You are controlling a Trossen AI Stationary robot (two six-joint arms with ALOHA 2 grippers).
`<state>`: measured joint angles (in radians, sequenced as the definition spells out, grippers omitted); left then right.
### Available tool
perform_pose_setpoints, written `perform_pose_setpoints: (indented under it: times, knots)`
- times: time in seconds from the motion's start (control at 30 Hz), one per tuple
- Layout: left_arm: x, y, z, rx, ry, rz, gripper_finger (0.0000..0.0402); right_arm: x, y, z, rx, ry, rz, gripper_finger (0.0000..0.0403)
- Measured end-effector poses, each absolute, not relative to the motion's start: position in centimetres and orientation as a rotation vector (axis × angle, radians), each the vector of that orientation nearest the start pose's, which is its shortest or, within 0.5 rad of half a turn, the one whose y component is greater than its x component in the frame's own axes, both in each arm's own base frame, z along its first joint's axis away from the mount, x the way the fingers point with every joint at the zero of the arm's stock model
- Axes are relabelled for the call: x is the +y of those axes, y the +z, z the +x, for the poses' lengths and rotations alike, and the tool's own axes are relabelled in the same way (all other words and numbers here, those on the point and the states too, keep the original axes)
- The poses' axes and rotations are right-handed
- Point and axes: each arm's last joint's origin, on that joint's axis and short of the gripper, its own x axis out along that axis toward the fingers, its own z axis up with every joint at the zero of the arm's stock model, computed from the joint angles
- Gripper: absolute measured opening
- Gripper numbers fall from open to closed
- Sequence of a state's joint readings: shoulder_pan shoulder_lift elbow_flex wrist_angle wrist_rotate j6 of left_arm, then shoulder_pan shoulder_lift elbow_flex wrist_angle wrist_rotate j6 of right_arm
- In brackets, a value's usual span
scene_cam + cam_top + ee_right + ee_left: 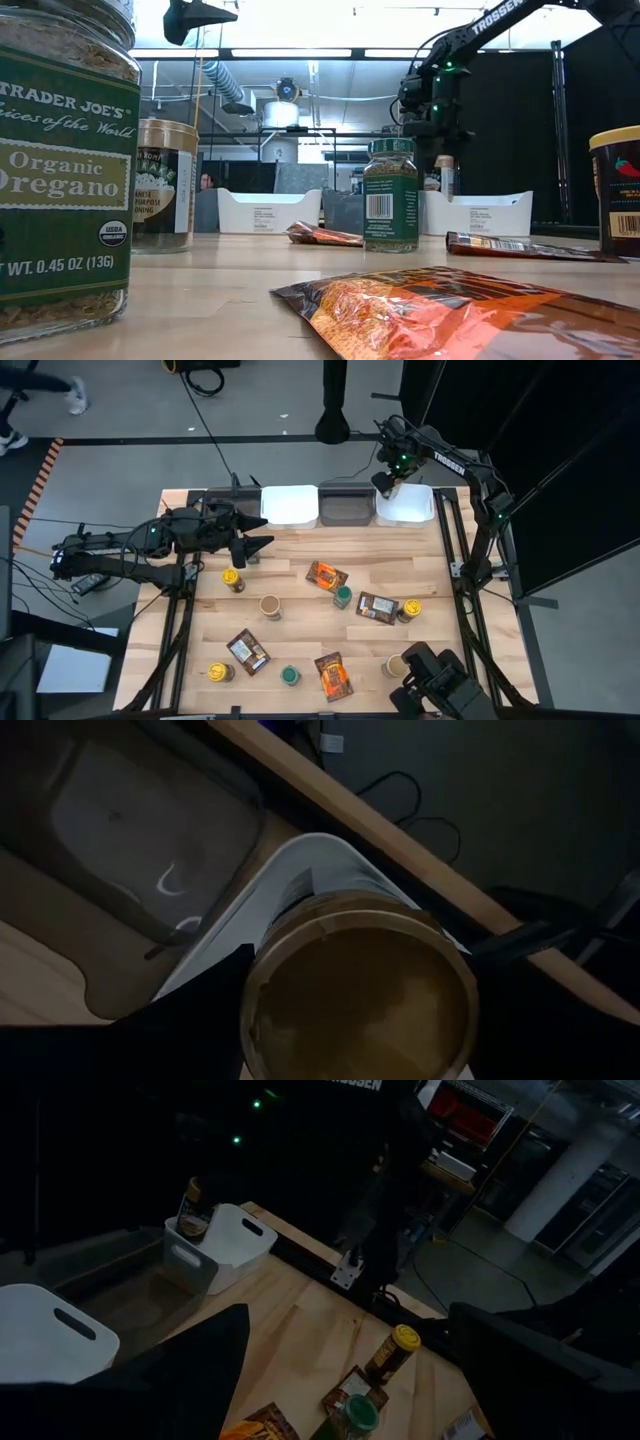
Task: Sort spices by type
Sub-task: Put the top right brown seasoning bottle into the right white bin
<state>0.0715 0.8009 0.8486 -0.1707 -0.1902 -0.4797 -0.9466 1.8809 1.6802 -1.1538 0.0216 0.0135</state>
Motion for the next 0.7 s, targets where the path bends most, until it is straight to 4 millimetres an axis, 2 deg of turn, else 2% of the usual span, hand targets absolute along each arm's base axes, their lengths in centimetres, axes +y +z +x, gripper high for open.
perform_pose_setpoints:
  times: [0.23, 0.47, 0.7]
  knots:
    - [1.8, 35.3, 17.3, 0.058, 0.286, -0.469, 0.0349, -30.1, 26.2, 21.7, 1.269, -0.804, 0.656, 0.0300]
    - [1.8, 35.3, 17.3, 0.058, 0.286, -0.469, 0.0349, -29.8, 24.6, 21.4, 1.309, -0.785, 0.668, 0.0289]
    - [1.8, 35.3, 17.3, 0.058, 0.286, -0.469, 0.0349, -29.7, 23.9, 21.6, 1.300, -0.784, 0.662, 0.0305]
